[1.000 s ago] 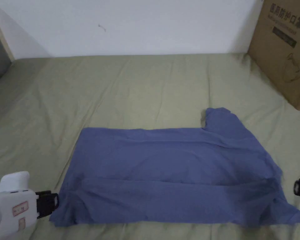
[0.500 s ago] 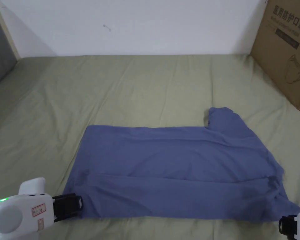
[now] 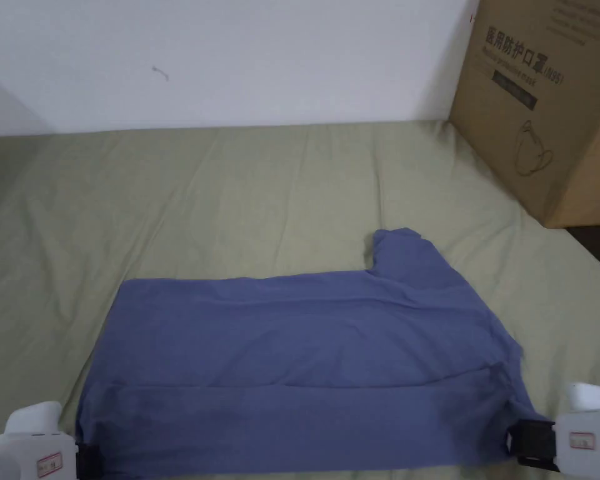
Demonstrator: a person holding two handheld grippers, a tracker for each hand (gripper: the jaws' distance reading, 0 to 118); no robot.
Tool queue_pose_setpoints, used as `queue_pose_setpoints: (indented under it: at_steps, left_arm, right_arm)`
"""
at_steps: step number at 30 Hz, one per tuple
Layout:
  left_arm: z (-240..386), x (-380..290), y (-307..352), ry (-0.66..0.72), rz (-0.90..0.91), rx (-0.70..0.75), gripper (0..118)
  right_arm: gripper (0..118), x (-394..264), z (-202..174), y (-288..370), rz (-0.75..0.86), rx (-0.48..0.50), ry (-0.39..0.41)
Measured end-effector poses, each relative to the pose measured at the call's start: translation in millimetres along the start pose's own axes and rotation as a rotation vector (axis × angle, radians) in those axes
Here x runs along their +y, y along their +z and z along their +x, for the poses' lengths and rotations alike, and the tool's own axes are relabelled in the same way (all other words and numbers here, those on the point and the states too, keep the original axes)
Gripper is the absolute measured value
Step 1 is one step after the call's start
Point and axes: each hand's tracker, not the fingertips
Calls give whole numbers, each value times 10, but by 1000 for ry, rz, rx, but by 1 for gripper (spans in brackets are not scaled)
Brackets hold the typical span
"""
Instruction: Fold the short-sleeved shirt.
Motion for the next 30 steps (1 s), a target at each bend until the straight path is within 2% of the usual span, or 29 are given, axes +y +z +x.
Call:
queue_pose_setpoints:
  at_steps: [2,4,5,6,8,10,13,15,19,23,25,26,27,28,29,30]
  left_arm:
    - [5,-3,34,-18,3,3,7]
    - [-8,4,85,-17,1,-4,7]
    - [-10,3,121,-20,1,-7,7]
    - [-15,5,148,-23,4,-13,7]
    - [-18,15,188,-29,7,-18,7]
    - [-9,7,242,-54,5,-17,7]
    - [-11,-57,392,-92,16,-20,7]
    - [-25,-124,496,-104,14,-26,7]
    - [-63,-414,681,-142,-4,10,7]
    - [-168,-726,683,-142,-51,-5,7]
    - [-205,-823,599,-140,-60,3,7]
    - [-210,-841,564,-129,-60,5,7]
    - [-212,-831,547,-119,-56,0,11]
    - [-202,-801,545,-117,-65,10,27]
    - [-180,-762,563,-132,-97,73,60]
    - [-153,-726,606,-162,-76,118,80]
  right_arm:
    - [76,30,-7,-224,-88,-10,-52]
    - [70,13,-143,-151,-30,-72,-18]
    - [53,-21,-214,-65,14,-90,5]
    - [39,-34,-189,-85,50,-67,27]
    - [11,-50,-159,-68,34,-28,49]
    - [7,-35,-110,-15,22,6,-5]
    - [6,-36,37,193,46,44,-21]
    - [6,-103,56,439,71,101,-60]
    - [6,-312,224,719,35,125,-75]
    - [6,-666,361,612,-37,103,-65]
    - [6,-797,434,486,-85,150,-117]
    - [14,-823,416,456,-87,168,-150]
    - [32,-832,420,475,-80,147,-169]
    - [56,-821,426,508,-75,141,-176]
    - [82,-795,438,572,-62,159,-182]
    - [84,-750,410,670,-36,165,-185]
